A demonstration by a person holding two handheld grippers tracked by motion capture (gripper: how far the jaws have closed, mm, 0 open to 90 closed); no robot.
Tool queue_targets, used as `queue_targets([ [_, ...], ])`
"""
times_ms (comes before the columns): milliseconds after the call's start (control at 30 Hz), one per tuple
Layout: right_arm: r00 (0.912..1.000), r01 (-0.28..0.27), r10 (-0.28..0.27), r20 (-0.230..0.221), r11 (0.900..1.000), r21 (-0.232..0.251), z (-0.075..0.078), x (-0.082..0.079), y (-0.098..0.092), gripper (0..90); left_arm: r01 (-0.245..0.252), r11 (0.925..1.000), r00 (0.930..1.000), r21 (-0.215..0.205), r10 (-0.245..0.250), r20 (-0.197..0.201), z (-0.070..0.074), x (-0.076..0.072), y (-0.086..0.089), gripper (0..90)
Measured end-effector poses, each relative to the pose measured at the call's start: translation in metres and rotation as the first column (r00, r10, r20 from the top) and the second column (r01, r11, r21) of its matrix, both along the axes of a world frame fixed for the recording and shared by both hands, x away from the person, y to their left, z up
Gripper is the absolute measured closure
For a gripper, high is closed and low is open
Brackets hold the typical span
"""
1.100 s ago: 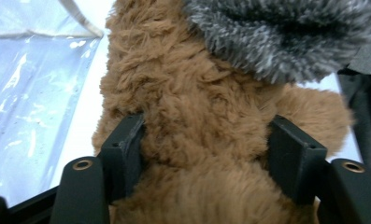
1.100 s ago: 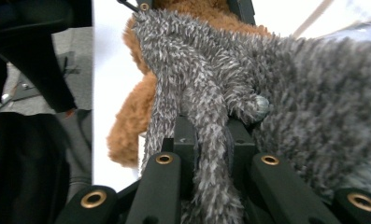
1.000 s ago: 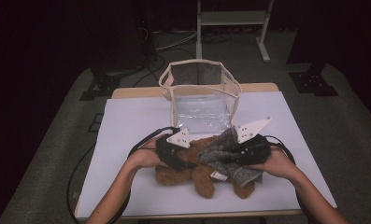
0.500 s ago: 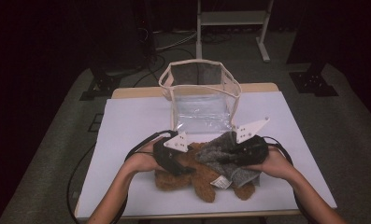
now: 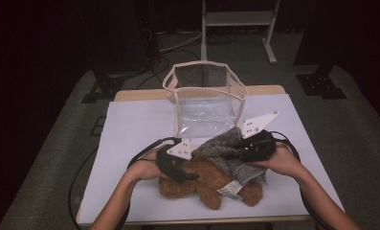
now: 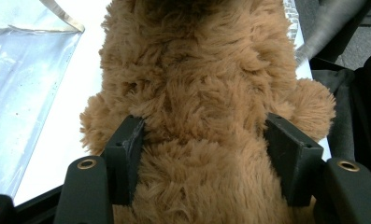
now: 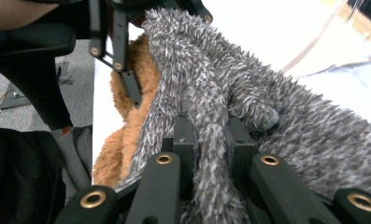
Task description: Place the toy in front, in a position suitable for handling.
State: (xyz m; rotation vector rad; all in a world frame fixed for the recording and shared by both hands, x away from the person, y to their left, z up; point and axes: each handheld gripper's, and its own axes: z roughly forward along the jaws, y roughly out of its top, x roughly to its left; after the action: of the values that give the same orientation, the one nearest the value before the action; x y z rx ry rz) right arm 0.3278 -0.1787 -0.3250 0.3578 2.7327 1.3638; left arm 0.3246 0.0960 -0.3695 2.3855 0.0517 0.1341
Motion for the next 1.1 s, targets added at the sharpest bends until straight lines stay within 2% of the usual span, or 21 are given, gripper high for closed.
queue_targets([
  [100, 0.9999, 0.003, -0.003, -0.016, 0.999, -0.036, -0.011, 0.002, 0.001, 78.2, -0.015, 0.9999, 0.9998, 0.0, 0.015, 0.011, 0.002, 0.0, 0.002, 34.2],
  [267, 0.9993, 0.012, -0.013, -0.035, 1.0, -0.028, -0.02, -0.004, -0.009, 78.2, -0.045, 0.9987, 0.9987, -0.025, 0.046, 0.021, 0.012, -0.003, 0.013, 29.8],
  [367, 0.9991, 0.015, -0.016, -0.038, 0.999, -0.035, -0.022, -0.009, -0.018, 78.2, -0.057, 0.9982, 0.998, -0.02, 0.057, 0.026, 0.016, -0.004, 0.022, 30.6],
  [567, 0.9988, 0.043, -0.045, -0.02, 0.996, -0.081, -0.017, -0.013, -0.036, 78.1, -0.05, 0.9987, 0.9987, -0.014, 0.05, 0.007, 0.008, -0.005, 0.024, 34.1],
  [667, 0.9968, 0.08, -0.079, 0.01, 0.995, -0.068, -0.005, -0.01, -0.042, 78.2, -0.043, 0.999, 0.9991, -0.012, 0.043, 0.004, 0.006, -0.005, 0.021, 34.5],
  [800, 0.9968, 0.074, -0.072, 0.033, 0.996, -0.051, 0.01, 0.001, -0.03, 78.2, -0.03, 0.9996, 0.9995, 0.003, 0.03, 0.011, 0.006, -0.006, 0.021, 35.2],
  [867, 0.9978, 0.061, -0.06, 0.029, 0.997, -0.046, 0.012, 0.007, -0.019, 78.2, -0.022, 0.9997, 0.9997, 0.004, 0.022, 0.012, 0.005, -0.007, 0.021, 35.5],
  [1000, 0.9993, 0.034, -0.033, 0.017, 0.998, -0.061, 0.007, 0.013, -0.001, 78.2, -0.022, 0.9998, 0.9997, -0.004, 0.022, 0.012, 0.005, -0.008, 0.024, 35.5],
  [1100, 0.9996, 0.03, -0.03, 0.0, 0.996, -0.089, -0.006, 0.013, 0.001, 78.3, -0.035, 0.9991, 0.9993, -0.024, 0.036, 0.011, 0.007, -0.008, 0.028, 34.6],
])
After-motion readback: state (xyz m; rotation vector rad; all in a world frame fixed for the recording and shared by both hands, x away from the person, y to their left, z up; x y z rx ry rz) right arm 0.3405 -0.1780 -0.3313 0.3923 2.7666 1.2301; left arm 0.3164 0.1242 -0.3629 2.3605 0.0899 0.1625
